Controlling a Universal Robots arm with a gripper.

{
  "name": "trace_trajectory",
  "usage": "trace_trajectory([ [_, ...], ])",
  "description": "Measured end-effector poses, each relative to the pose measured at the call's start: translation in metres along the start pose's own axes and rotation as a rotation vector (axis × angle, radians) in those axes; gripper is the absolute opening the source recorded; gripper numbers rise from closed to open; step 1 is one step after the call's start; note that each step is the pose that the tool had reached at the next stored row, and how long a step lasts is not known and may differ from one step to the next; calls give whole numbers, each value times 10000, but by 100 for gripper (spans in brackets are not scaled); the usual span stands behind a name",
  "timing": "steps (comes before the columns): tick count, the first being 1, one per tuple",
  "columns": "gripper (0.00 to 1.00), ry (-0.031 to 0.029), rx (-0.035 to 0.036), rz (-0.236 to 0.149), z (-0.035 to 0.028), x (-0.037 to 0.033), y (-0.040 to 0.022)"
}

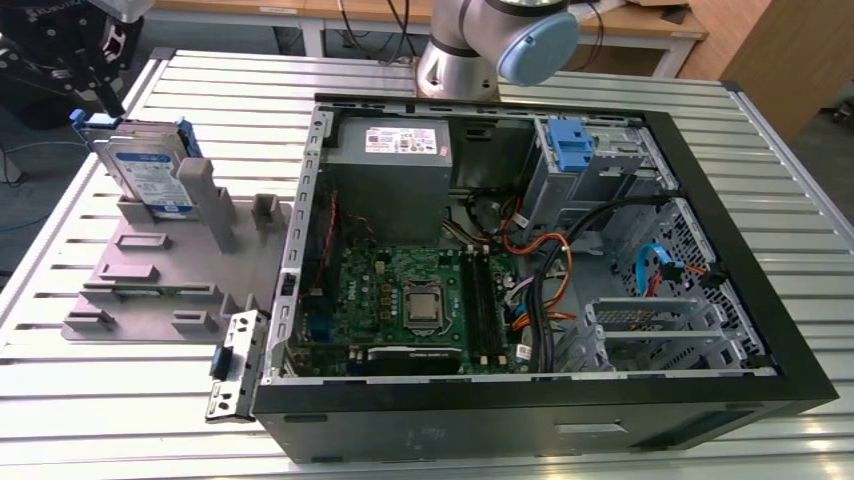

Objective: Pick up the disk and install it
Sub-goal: 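Pick up the disk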

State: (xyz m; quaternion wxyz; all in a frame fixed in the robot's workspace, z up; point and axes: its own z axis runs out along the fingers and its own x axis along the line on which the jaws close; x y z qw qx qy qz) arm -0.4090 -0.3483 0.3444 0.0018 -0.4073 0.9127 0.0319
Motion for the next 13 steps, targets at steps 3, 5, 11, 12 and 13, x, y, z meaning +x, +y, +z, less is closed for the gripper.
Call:
trace_trajectory([
  [3,11,31,-16,-538,1,0,0],
  [5,11,51,-26,-908,2,0,0],
  [11,11,113,-58,-1991,4,0,-1],
  [12,11,124,-64,-2181,5,0,-1],
  [13,11,134,-69,-2360,6,0,-1],
])
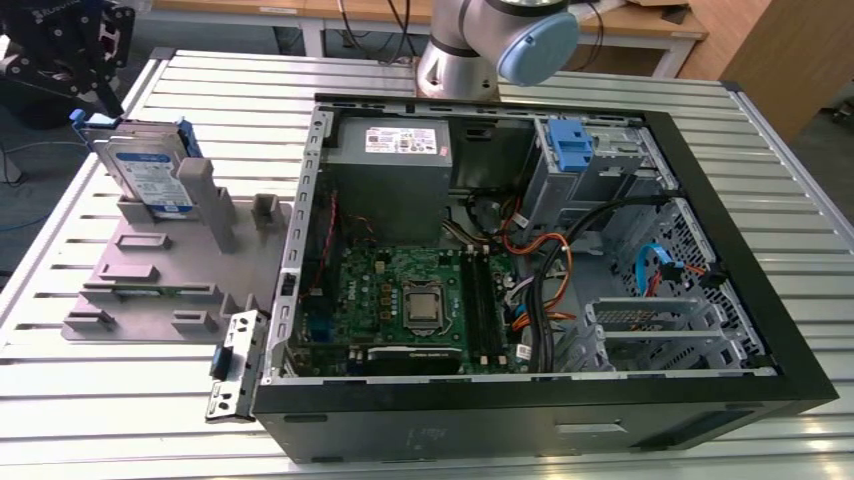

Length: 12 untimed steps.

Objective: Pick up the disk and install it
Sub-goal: 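Pick up the disk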

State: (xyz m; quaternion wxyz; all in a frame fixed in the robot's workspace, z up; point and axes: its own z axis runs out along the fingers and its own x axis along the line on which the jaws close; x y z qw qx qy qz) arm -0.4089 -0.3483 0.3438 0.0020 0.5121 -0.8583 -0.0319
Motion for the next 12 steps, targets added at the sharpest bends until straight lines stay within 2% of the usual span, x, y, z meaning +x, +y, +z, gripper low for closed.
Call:
trace_trajectory([
  [12,11,124,-63,-2186,11,0,0],
])
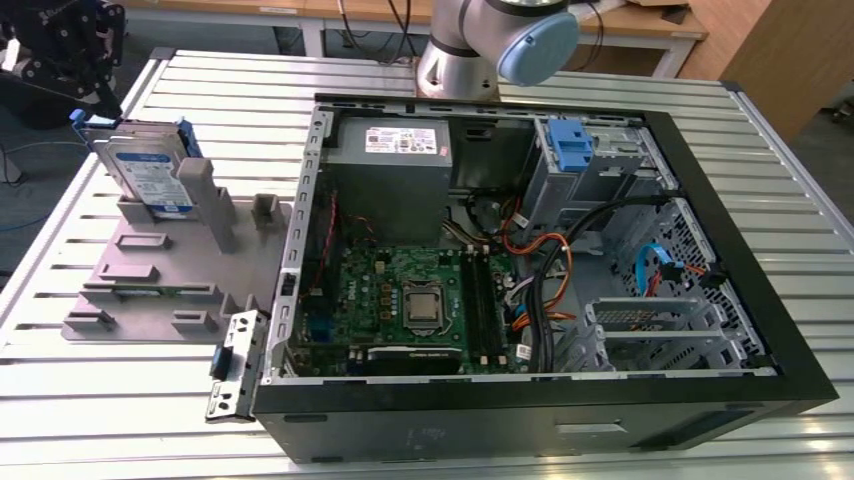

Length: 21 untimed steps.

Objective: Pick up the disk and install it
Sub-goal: 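Pick up the disk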

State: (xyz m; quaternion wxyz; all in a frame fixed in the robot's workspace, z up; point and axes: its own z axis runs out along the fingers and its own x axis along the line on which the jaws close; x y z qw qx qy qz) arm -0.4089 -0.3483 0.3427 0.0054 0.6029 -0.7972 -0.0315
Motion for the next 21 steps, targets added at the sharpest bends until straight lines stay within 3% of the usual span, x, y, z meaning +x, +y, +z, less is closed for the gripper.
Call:
trace_trajectory([
  [4,11,41,-21,-710,7,0,0],
  [6,11,51,-28,-879,8,0,0],
  [11,11,54,-28,-931,11,-9,-32],
  [21,11,57,-30,-1012,17,-53,-185],
])
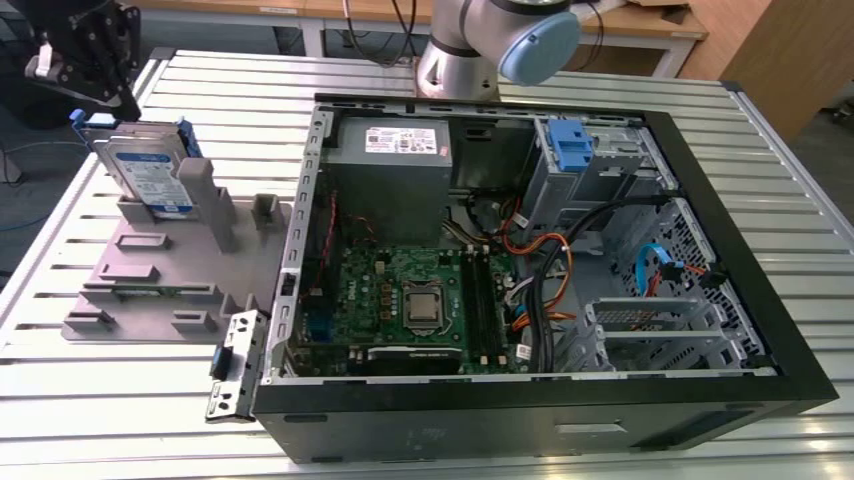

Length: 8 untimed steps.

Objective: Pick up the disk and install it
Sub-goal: 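Pick up the disk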

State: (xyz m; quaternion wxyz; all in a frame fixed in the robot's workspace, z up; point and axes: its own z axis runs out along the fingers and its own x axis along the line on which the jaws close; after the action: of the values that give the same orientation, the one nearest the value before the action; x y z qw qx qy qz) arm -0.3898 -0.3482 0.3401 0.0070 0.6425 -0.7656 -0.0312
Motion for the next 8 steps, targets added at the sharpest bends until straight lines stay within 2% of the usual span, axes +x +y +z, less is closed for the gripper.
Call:
trace_trajectory([
  [8,11,18,-9,-278,17,-11,2],
])
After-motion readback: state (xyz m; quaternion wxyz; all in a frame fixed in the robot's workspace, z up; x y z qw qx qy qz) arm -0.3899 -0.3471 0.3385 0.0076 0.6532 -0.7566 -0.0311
